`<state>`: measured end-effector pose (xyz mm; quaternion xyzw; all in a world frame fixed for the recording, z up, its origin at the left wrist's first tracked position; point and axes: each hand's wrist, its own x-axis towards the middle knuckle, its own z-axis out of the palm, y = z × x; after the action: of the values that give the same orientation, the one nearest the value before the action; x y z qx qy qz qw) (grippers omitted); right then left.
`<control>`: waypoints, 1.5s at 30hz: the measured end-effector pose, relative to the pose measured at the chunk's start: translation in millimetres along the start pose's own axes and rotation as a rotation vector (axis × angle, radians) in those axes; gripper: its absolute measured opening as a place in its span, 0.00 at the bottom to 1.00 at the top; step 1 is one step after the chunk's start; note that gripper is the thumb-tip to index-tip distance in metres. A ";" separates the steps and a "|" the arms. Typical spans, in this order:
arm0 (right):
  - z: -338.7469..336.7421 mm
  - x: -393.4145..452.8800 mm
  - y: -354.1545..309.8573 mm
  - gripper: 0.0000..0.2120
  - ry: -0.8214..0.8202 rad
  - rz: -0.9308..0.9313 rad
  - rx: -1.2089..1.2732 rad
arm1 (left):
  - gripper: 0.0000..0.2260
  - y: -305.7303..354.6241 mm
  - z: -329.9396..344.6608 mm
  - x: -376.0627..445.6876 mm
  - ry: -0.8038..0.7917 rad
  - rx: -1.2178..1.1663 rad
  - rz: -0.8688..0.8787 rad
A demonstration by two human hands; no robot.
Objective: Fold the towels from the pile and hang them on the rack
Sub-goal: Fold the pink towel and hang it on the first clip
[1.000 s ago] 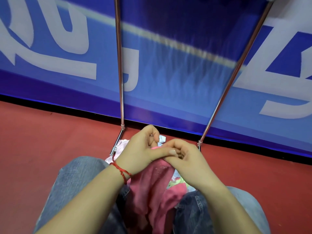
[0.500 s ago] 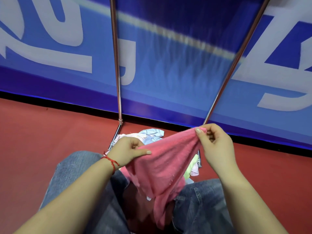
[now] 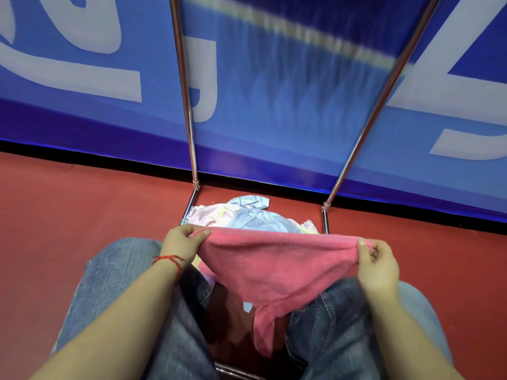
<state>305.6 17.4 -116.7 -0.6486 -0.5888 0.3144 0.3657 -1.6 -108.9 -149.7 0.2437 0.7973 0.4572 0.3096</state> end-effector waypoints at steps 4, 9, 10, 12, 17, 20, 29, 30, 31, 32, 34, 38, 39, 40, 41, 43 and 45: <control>5.4 3.0 0.0 0.06 0.022 0.043 0.000 | 0.11 1.4 6.4 5.1 0.039 -0.224 -0.163; 20.7 0.0 -6.6 0.13 -0.051 0.077 0.051 | 0.04 13.8 31.1 -5.3 -0.086 -0.661 -0.375; 26.2 -3.4 -10.2 0.14 -0.075 0.091 0.092 | 0.02 17.4 38.3 -9.9 -0.111 -0.693 -0.390; 40.1 -15.0 -19.7 0.13 -0.146 0.143 0.215 | 0.08 22.6 57.1 -20.4 -0.127 -0.666 -0.374; 78.8 -58.7 -38.7 0.07 -0.345 0.143 0.376 | 0.09 39.0 96.1 -60.4 -0.348 -0.540 -0.136; 84.6 -70.9 -36.8 0.04 -0.351 0.103 0.376 | 0.10 39.5 99.9 -67.1 -0.479 -0.566 -0.086; 78.6 -76.3 -37.2 0.09 -0.367 0.020 0.340 | 0.08 37.5 89.3 -68.6 -0.359 -0.500 -0.022; 77.9 -76.9 -37.0 0.10 -0.398 0.007 0.331 | 0.08 38.1 88.3 -68.7 -0.362 -0.483 -0.007; 77.1 -76.8 -36.8 0.11 -0.436 -0.022 0.312 | 0.09 40.0 86.9 -69.4 -0.366 -0.478 0.011; 76.5 -76.7 -36.3 0.14 -0.475 -0.052 0.298 | 0.10 40.9 86.0 -70.0 -0.378 -0.472 0.031; 74.7 -76.2 -36.1 0.17 -0.537 -0.089 0.289 | 0.14 40.0 85.8 -70.1 -0.411 -0.466 0.062; 71.7 -75.4 -35.8 0.22 -0.632 -0.108 0.308 | 0.14 40.6 82.4 -69.4 -0.385 -0.448 0.103; 71.1 -74.9 -35.3 0.22 -0.640 -0.105 0.313 | 0.13 41.7 81.4 -68.9 -0.379 -0.470 0.100; 70.7 -74.3 -35.5 0.22 -0.638 -0.098 0.324 | 0.12 42.6 80.8 -68.7 -0.381 -0.488 0.093; 70.0 -73.7 -36.1 0.21 -0.633 -0.092 0.339 | 0.11 43.5 79.9 -67.9 -0.382 -0.501 0.079; 68.2 -72.0 -38.8 0.18 -0.603 -0.096 0.351 | 0.09 42.8 79.4 -66.7 -0.394 -0.468 0.078; 64.4 -67.5 -40.0 0.15 -0.517 -0.151 0.316 | 0.09 40.7 79.6 -65.4 -0.416 -0.394 0.108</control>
<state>222.9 -41.4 -118.8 -0.4365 -0.6527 0.5285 0.3226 104.8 -88.0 -127.2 0.3093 0.5984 0.5594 0.4831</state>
